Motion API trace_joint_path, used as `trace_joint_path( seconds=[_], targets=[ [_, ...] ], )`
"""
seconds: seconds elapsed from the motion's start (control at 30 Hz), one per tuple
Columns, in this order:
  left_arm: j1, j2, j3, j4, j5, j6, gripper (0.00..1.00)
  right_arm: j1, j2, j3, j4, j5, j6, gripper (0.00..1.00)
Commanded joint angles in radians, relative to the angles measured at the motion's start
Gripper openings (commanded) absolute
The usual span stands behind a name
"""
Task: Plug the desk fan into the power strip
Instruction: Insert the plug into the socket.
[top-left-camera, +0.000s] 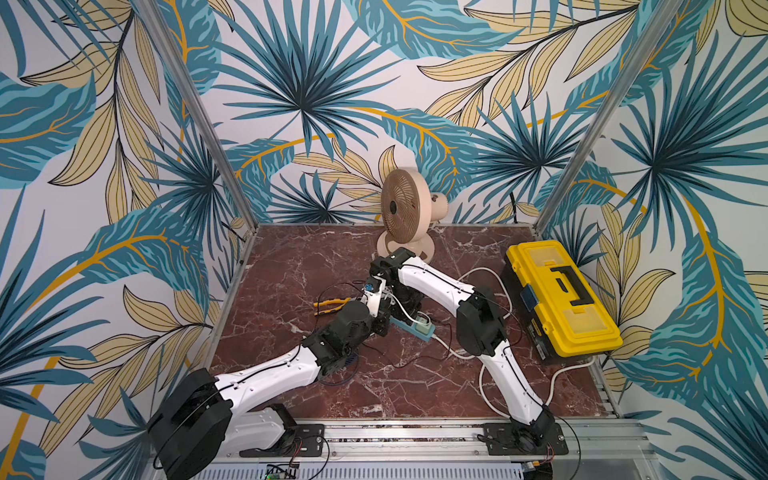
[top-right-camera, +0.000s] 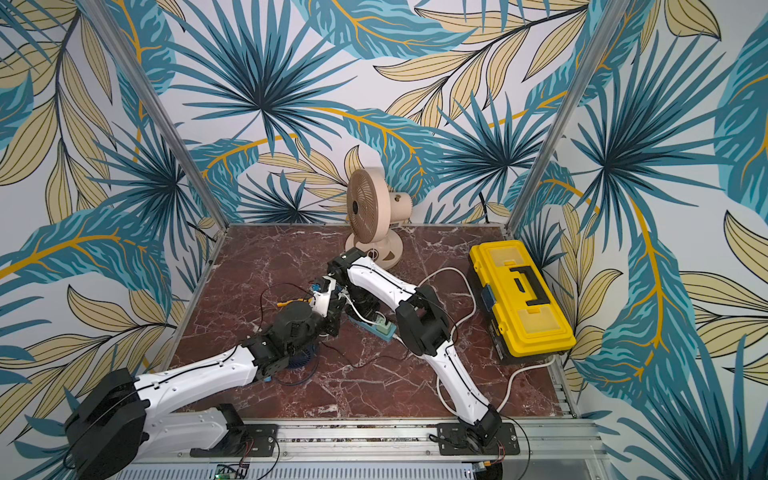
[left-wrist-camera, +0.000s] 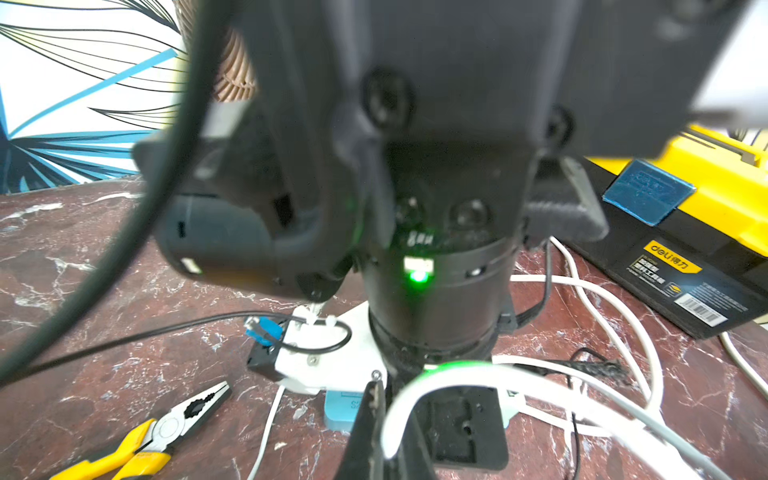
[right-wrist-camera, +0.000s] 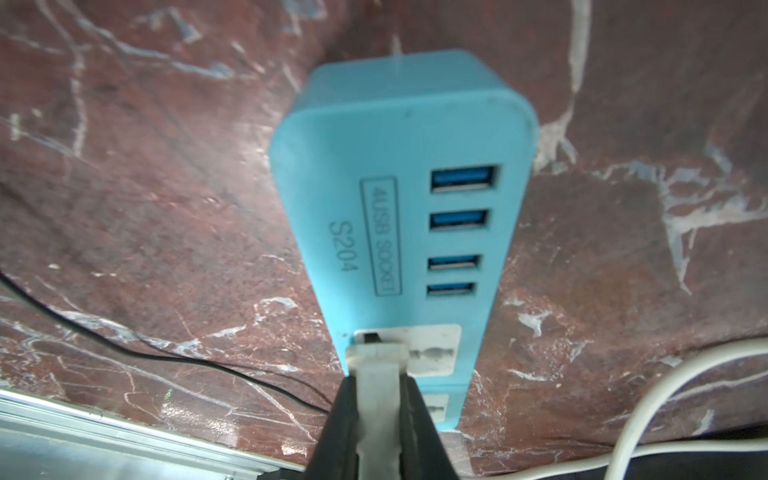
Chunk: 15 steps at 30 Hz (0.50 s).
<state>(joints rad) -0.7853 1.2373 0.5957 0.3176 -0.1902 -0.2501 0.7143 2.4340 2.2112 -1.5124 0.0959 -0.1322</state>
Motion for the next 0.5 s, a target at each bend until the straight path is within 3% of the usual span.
trace_joint_path(
  seconds=[0.0, 0.13, 0.47],
  targets=[
    [0.005, 0.041, 0.03, 0.035, -0.018, 0.017, 0.04, -0.058, 0.094, -0.034, -0.009, 0.11, 0.041, 0.0],
    [0.005, 0.081, 0.044, 0.04, -0.026, 0.023, 0.08, -0.064, 0.117, 0.012, -0.027, 0.095, 0.038, 0.0],
    [0.005, 0.142, 0.067, 0.035, -0.04, 0.029, 0.11, -0.063, 0.124, 0.088, -0.019, 0.033, 0.052, 0.28]
  ],
)
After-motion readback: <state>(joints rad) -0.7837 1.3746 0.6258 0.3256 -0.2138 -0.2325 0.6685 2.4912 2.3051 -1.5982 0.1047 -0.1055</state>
